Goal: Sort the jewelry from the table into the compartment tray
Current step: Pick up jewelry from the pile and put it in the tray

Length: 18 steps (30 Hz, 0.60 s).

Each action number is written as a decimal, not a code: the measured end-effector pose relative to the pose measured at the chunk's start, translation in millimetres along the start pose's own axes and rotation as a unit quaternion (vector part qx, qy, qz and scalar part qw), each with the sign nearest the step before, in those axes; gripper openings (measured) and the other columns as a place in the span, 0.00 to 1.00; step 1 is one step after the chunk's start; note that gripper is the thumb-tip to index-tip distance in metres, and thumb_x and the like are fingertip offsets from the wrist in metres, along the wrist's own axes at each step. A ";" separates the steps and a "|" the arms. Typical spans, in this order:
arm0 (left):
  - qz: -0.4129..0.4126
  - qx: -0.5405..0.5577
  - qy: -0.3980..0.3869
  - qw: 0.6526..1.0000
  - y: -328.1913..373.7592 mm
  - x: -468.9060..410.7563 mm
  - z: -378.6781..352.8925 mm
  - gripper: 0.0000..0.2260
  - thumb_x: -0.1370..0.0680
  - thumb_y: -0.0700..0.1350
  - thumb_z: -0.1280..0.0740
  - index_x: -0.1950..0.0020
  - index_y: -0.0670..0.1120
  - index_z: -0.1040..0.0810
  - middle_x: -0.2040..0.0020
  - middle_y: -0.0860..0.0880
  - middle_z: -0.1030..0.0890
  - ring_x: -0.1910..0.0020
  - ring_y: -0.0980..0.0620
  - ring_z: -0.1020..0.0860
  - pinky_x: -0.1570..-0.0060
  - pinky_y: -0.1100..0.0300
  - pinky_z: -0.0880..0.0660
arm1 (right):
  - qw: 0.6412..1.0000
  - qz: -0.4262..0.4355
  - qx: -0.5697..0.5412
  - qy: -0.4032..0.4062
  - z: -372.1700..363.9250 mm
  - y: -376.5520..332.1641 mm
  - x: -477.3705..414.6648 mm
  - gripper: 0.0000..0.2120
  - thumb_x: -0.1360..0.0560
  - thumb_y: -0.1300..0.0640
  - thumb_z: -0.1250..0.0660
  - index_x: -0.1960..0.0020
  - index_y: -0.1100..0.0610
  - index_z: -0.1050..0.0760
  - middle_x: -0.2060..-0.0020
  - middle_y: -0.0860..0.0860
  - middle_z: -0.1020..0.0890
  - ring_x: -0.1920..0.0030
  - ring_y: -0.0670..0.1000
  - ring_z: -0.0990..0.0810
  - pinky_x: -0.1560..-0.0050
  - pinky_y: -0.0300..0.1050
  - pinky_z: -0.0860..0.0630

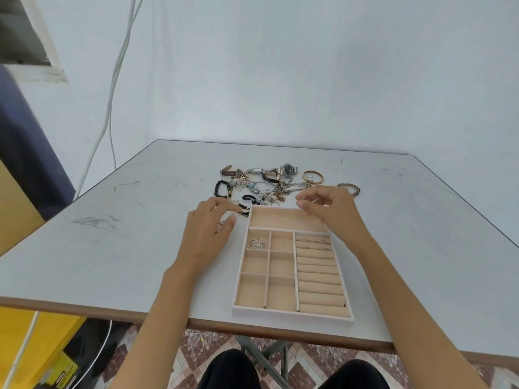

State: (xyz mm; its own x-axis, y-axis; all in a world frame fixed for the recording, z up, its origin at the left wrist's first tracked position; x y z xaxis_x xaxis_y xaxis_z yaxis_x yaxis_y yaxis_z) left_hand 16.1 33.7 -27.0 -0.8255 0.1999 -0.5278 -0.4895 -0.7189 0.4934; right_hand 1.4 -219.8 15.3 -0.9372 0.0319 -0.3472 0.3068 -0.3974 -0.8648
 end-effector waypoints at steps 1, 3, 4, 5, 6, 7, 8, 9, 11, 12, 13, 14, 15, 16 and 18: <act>0.012 -0.018 -0.009 1.000 -4.6 3.7 -0.3 0.20 0.24 0.56 0.47 0.41 0.52 0.22 0.40 0.54 0.25 0.38 0.51 0.28 0.38 0.47 0.32 | 1.000 0.001 0.005 -0.005 -1.0 -0.1 0.2 0.04 0.29 0.60 0.27 0.55 0.55 0.16 0.65 0.48 0.18 0.66 0.46 0.23 0.62 0.33 0.28; 0.028 -0.029 -0.052 0.998 -8.0 10.6 -2.6 0.25 0.23 0.56 0.50 0.33 0.47 0.26 0.30 0.50 0.29 0.30 0.50 0.33 0.29 0.49 0.39 | 1.000 0.004 0.018 -0.020 -3.6 -1.8 1.0 0.03 0.29 0.59 0.27 0.55 0.53 0.16 0.64 0.47 0.16 0.63 0.49 0.22 0.56 0.37 0.26; 0.034 -0.035 -0.084 0.995 -7.8 14.2 -5.4 0.27 0.23 0.56 0.52 0.29 0.46 0.31 0.26 0.50 0.34 0.26 0.51 0.39 0.26 0.54 0.46 | 0.999 0.004 0.023 -0.031 -5.5 -3.5 2.4 0.03 0.29 0.58 0.27 0.56 0.52 0.16 0.63 0.46 0.16 0.63 0.49 0.22 0.55 0.39 0.25; 0.033 -0.048 -0.116 0.992 -7.2 17.0 -8.5 0.29 0.23 0.57 0.54 0.26 0.45 0.36 0.24 0.51 0.40 0.24 0.54 0.46 0.26 0.60 0.52 | 0.999 0.002 0.024 -0.045 -8.2 -5.8 4.4 0.03 0.29 0.58 0.26 0.56 0.52 0.16 0.63 0.46 0.15 0.63 0.49 0.22 0.56 0.38 0.25; 0.030 -0.065 -0.146 0.987 -6.2 19.0 -11.2 0.31 0.23 0.58 0.57 0.24 0.45 0.41 0.22 0.52 0.46 0.23 0.57 0.51 0.27 0.63 0.57 | 0.998 0.000 0.023 -0.059 -10.9 -8.2 7.0 0.03 0.29 0.58 0.26 0.56 0.52 0.16 0.62 0.46 0.15 0.63 0.49 0.23 0.59 0.34 0.26; 0.027 -0.086 -0.170 0.981 -6.3 20.7 -13.6 0.32 0.23 0.59 0.59 0.23 0.46 0.45 0.22 0.52 0.50 0.24 0.59 0.54 0.28 0.64 0.59 | 0.997 0.000 0.023 -0.072 -13.5 -10.6 10.1 0.03 0.29 0.58 0.26 0.57 0.52 0.15 0.61 0.48 0.15 0.64 0.48 0.25 0.63 0.31 0.29; 0.026 -0.107 -0.190 0.976 -6.8 21.7 -15.9 0.32 0.22 0.61 0.60 0.22 0.46 0.48 0.22 0.53 0.52 0.24 0.61 0.56 0.28 0.65 0.61 | 0.996 0.002 0.026 -0.083 -15.9 -12.3 13.2 0.03 0.29 0.58 0.26 0.57 0.52 0.15 0.61 0.48 0.15 0.65 0.48 0.26 0.66 0.29 0.31; 0.026 -0.128 -0.206 0.970 -7.4 22.2 -18.0 0.32 0.22 0.61 0.61 0.22 0.46 0.50 0.22 0.53 0.53 0.24 0.60 0.57 0.28 0.64 0.61 | 0.995 0.005 0.036 -0.092 -17.9 -13.1 16.4 0.04 0.30 0.58 0.26 0.57 0.51 0.15 0.61 0.47 0.16 0.65 0.47 0.27 0.67 0.29 0.33; 0.030 -0.165 -0.228 0.959 -6.6 22.3 -20.1 0.31 0.21 0.61 0.62 0.22 0.46 0.52 0.22 0.52 0.54 0.24 0.59 0.56 0.27 0.62 0.61 | 0.991 0.008 0.082 -0.106 -22.1 -12.9 21.8 0.05 0.30 0.58 0.25 0.57 0.48 0.16 0.62 0.45 0.17 0.66 0.47 0.28 0.64 0.36 0.31; 0.032 -0.175 -0.236 0.955 -5.8 22.3 -20.2 0.29 0.19 0.59 0.60 0.22 0.46 0.52 0.21 0.52 0.54 0.23 0.58 0.56 0.27 0.61 0.60 | 0.987 0.009 0.117 -0.110 -24.5 -12.9 23.6 0.06 0.31 0.57 0.25 0.57 0.46 0.16 0.62 0.44 0.17 0.66 0.46 0.28 0.62 0.40 0.29; 0.032 -0.181 -0.240 0.953 -4.3 22.6 -19.9 0.26 0.18 0.57 0.58 0.22 0.46 0.53 0.21 0.52 0.54 0.23 0.58 0.56 0.26 0.61 0.60 | 0.981 0.009 0.157 -0.114 -26.9 -13.0 24.9 0.06 0.31 0.56 0.25 0.57 0.45 0.16 0.63 0.43 0.17 0.66 0.44 0.28 0.61 0.43 0.28; 0.033 -0.183 -0.242 0.952 -3.6 22.9 -19.5 0.26 0.17 0.55 0.57 0.22 0.46 0.53 0.21 0.52 0.54 0.23 0.58 0.56 0.26 0.61 0.60 | 0.972 0.008 0.203 -0.116 -29.1 -13.6 26.5 0.06 0.31 0.55 0.25 0.57 0.44 0.16 0.64 0.42 0.18 0.67 0.42 0.28 0.61 0.42 0.28; 0.034 -0.184 -0.243 0.952 -2.5 23.2 -18.8 0.25 0.17 0.55 0.58 0.22 0.46 0.53 0.21 0.52 0.54 0.23 0.58 0.56 0.26 0.61 0.60 | 0.961 0.005 0.250 -0.118 -31.1 -15.1 28.1 0.06 0.31 0.54 0.26 0.56 0.44 0.16 0.64 0.41 0.19 0.67 0.41 0.29 0.62 0.40 0.30; 0.034 -0.188 -0.244 0.951 -2.3 23.7 -18.6 0.26 0.17 0.56 0.59 0.22 0.46 0.53 0.21 0.52 0.54 0.23 0.58 0.56 0.26 0.61 0.60 | 0.949 0.002 0.291 -0.118 -32.6 -17.2 29.9 0.06 0.30 0.54 0.27 0.55 0.44 0.17 0.64 0.40 0.19 0.66 0.40 0.29 0.62 0.39 0.31; 0.034 -0.190 -0.246 0.950 -2.4 23.7 -18.3 0.26 0.17 0.56 0.59 0.22 0.46 0.53 0.21 0.52 0.54 0.23 0.58 0.56 0.26 0.61 0.60 | 0.930 0.007 0.350 -0.109 -34.9 -22.4 33.0 0.07 0.29 0.53 0.29 0.53 0.44 0.18 0.60 0.41 0.18 0.61 0.40 0.27 0.59 0.40 0.31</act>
State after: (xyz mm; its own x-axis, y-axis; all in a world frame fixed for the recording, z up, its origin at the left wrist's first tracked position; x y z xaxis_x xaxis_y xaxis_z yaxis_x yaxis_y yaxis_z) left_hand 2.9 27.9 -53.3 -0.9288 0.3639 -0.0704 -0.3707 -0.9112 0.1797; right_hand -30.6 -177.9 10.6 -0.9686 -0.1348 -0.2088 0.2083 -0.8988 -0.3857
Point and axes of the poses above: each hand's wrist, its own x-axis away from the middle knuckle, its own z-axis out of the back of the hand, y = z × x, the point moved 4 cm from there along -x, towards the middle knuckle
